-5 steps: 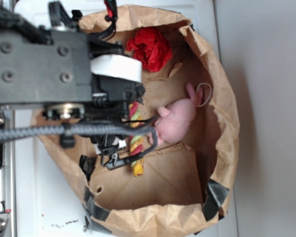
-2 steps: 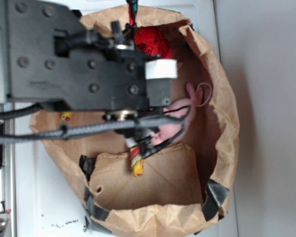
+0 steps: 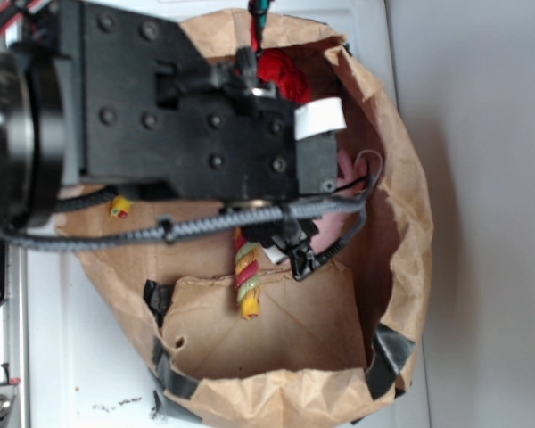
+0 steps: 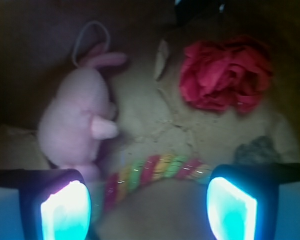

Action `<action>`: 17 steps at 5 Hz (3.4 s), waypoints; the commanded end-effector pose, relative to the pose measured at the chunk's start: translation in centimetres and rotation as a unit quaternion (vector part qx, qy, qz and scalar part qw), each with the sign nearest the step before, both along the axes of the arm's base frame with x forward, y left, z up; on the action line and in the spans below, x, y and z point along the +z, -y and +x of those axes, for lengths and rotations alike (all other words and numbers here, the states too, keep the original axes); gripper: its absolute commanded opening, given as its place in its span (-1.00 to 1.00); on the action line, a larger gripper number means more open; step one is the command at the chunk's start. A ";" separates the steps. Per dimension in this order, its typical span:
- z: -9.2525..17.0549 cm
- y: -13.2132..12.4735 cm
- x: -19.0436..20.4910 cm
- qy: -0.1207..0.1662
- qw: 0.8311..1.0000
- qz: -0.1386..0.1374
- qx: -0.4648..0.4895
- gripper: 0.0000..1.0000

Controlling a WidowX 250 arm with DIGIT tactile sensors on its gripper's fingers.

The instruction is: Grab the rock.

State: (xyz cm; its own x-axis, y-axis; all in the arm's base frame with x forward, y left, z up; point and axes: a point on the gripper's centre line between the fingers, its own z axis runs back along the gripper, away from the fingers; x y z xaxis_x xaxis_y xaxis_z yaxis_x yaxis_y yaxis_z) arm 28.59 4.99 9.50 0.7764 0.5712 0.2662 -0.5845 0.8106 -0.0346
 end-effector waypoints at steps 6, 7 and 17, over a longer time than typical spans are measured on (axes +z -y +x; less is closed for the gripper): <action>-2.9 -4.0 -0.5 0.006 0.987 -0.019 0.160 1.00; -3.6 -4.1 -0.5 -0.001 0.978 -0.014 0.210 1.00; -3.2 -6.0 -2.0 0.032 0.958 0.013 0.285 1.00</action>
State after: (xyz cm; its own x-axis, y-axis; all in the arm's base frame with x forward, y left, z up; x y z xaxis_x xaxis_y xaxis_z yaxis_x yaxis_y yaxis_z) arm 25.42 10.12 6.47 0.3590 0.8832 0.3017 -0.9202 0.3890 -0.0439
